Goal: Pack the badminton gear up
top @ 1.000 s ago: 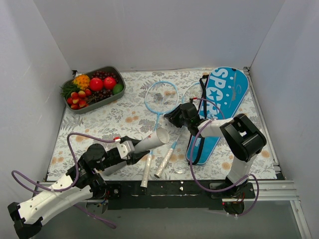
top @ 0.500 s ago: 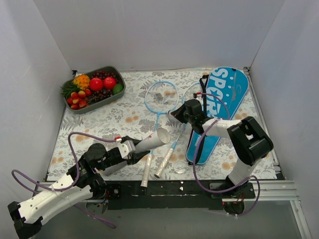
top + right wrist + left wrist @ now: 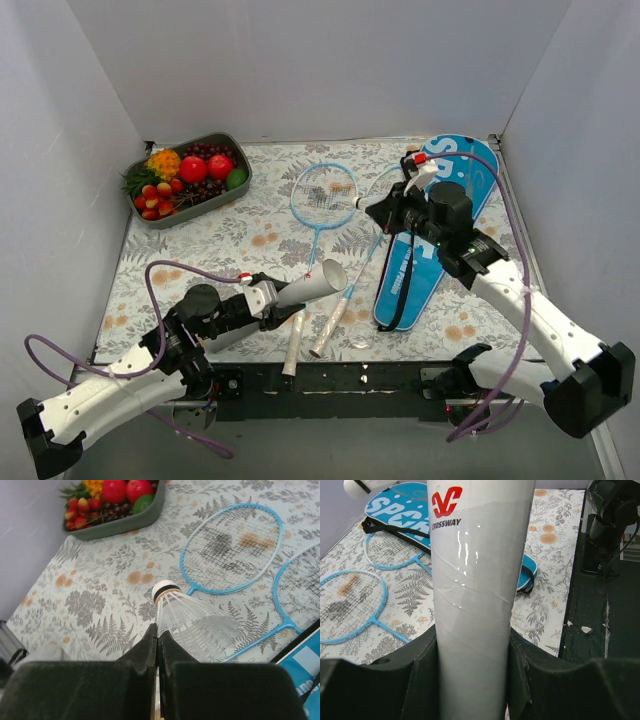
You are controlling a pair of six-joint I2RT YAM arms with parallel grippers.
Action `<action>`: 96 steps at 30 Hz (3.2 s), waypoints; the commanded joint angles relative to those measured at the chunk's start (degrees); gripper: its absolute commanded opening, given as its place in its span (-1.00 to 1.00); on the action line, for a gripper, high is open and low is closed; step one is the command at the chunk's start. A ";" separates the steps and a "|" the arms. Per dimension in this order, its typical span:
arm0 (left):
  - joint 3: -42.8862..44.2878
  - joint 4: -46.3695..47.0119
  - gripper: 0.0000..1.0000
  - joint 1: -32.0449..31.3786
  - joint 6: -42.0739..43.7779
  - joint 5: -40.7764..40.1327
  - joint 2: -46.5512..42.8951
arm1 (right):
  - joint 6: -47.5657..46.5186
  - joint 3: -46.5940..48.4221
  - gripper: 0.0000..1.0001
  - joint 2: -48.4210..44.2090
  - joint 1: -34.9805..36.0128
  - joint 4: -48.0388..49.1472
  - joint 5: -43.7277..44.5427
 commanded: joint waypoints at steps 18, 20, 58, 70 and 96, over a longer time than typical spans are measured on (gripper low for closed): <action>2.53 0.21 -1.00 -0.27 -0.85 5.58 5.75 | -20.21 19.23 -0.97 -14.55 0.01 -41.76 -36.37; 2.70 0.12 -1.00 -0.27 -0.77 5.41 5.49 | -20.29 19.15 -0.97 -14.90 0.01 -42.11 -36.81; 2.35 0.12 -1.00 -0.27 -0.06 4.44 3.64 | -12.21 5.44 -0.97 -2.25 16.70 -17.70 -34.70; 2.35 0.56 -1.00 -0.27 -0.24 5.23 3.46 | -6.85 1.04 -0.97 6.98 20.04 -3.62 -41.83; 1.91 0.83 -1.00 -0.18 -0.77 5.58 2.76 | -19.76 15.89 0.24 -2.95 1.86 -33.31 -23.31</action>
